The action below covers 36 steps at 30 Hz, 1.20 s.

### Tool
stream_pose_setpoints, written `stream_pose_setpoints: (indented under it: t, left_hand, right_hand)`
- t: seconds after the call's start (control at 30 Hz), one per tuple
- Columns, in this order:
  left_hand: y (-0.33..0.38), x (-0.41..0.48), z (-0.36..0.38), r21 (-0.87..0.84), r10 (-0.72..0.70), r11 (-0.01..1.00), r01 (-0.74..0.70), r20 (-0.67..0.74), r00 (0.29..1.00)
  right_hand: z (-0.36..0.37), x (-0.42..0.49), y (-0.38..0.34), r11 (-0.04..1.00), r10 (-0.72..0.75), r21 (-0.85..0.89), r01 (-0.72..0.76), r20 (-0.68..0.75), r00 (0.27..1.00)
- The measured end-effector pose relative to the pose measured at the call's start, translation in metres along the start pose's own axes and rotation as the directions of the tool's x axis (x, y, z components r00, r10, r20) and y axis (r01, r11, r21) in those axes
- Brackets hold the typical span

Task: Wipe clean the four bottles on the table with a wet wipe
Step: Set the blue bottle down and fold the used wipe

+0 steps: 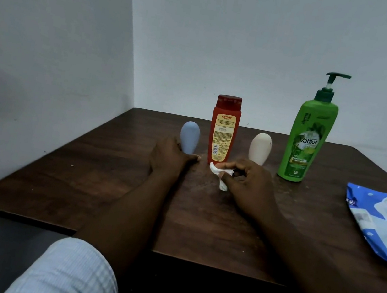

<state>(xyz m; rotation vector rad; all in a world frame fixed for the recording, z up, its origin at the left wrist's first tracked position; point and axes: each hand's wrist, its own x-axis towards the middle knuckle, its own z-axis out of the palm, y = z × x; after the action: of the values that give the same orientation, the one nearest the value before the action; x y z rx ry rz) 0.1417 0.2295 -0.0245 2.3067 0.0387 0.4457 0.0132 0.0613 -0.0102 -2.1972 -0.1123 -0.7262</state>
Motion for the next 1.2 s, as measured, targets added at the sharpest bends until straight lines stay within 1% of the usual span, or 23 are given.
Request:
stream_pose_setpoints:
  t: [0.17, 0.27, 0.33, 0.4, 0.47, 0.53, 0.63, 0.7, 0.77, 0.83, 0.87, 0.93, 1.0, 1.1, 1.2]
  left_hand:
    - [0.001, -0.001, -0.001, -0.017, 0.008, 1.0, -0.008, 0.005, 1.0]
    - [0.005, -0.004, -0.003, 0.005, -0.062, 0.998, 0.062, 0.025, 0.998]
    - [0.011, -0.009, -0.007, 0.024, -0.069, 0.997, 0.069, -0.012, 0.998]
    - [0.017, -0.016, -0.014, 0.014, -0.016, 1.0, 0.017, -0.07, 0.997]
    - [0.024, -0.028, -0.02, -0.043, 0.033, 0.998, -0.036, -0.073, 0.997]
    - [0.03, -0.044, -0.022, -0.141, 0.066, 0.987, -0.071, -0.042, 0.997]
    - [0.039, -0.066, -0.022, -0.263, 0.142, 0.954, -0.144, -0.026, 0.99]
    - [0.048, -0.078, -0.024, -0.343, 0.185, 0.924, -0.17, 0.012, 0.983]
    - [0.057, -0.088, -0.027, -0.452, 0.182, 0.884, -0.12, 0.095, 0.979]
    - [0.065, -0.097, -0.031, -0.54, 0.159, 0.841, -0.017, 0.217, 0.963]
    - [0.07, -0.101, -0.034, -0.575, 0.144, 0.816, 0.054, 0.294, 0.945]
    - [0.076, -0.107, -0.039, -0.644, 0.134, 0.736, 0.211, 0.444, 0.886]
    - [0.081, -0.114, -0.042, -0.69, 0.162, 0.651, 0.317, 0.534, 0.83]
    - [0.087, -0.125, -0.046, -0.723, 0.184, 0.586, 0.365, 0.558, 0.809]
    - [0.093, -0.138, -0.052, -0.742, 0.186, 0.541, 0.395, 0.564, 0.805]
  right_hand:
    - [0.0, 0.001, -0.001, 1.0, 0.011, 0.007, -0.011, -0.014, 1.0]
    - [0.0, 0.002, 0.0, 0.999, 0.027, 0.027, -0.026, -0.024, 0.999]
    - [0.0, 0.002, 0.0, 0.998, 0.041, 0.05, -0.039, -0.039, 0.998]
    - [0.002, 0.003, 0.0, 0.997, 0.057, 0.056, -0.054, -0.057, 0.997]
    - [0.003, 0.005, 0.001, 0.996, 0.077, 0.055, -0.073, -0.074, 0.994]
    - [0.002, 0.006, 0.003, 0.994, 0.095, 0.065, -0.089, -0.098, 0.991]
    - [-0.001, 0.007, 0.004, 0.984, 0.136, 0.124, -0.124, -0.099, 0.986]
    - [-0.006, 0.008, 0.005, 0.968, 0.193, 0.18, -0.176, -0.085, 0.977]
    - [-0.013, 0.01, 0.005, 0.917, 0.284, 0.312, -0.25, -0.068, 0.956]
    - [-0.023, 0.012, 0.001, 0.825, 0.358, 0.472, -0.31, -0.013, 0.934]
    - [-0.029, 0.011, -0.002, 0.771, 0.38, 0.543, -0.333, 0.028, 0.925]
    - [-0.041, 0.008, -0.008, 0.674, 0.401, 0.639, -0.372, 0.107, 0.91]
    - [-0.053, -0.001, -0.011, 0.62, 0.393, 0.677, -0.397, 0.17, 0.904]
    - [-0.071, -0.016, -0.015, 0.604, 0.36, 0.682, -0.412, 0.227, 0.905]
    - [-0.089, -0.03, -0.02, 0.653, 0.336, 0.644, -0.397, 0.224, 0.915]
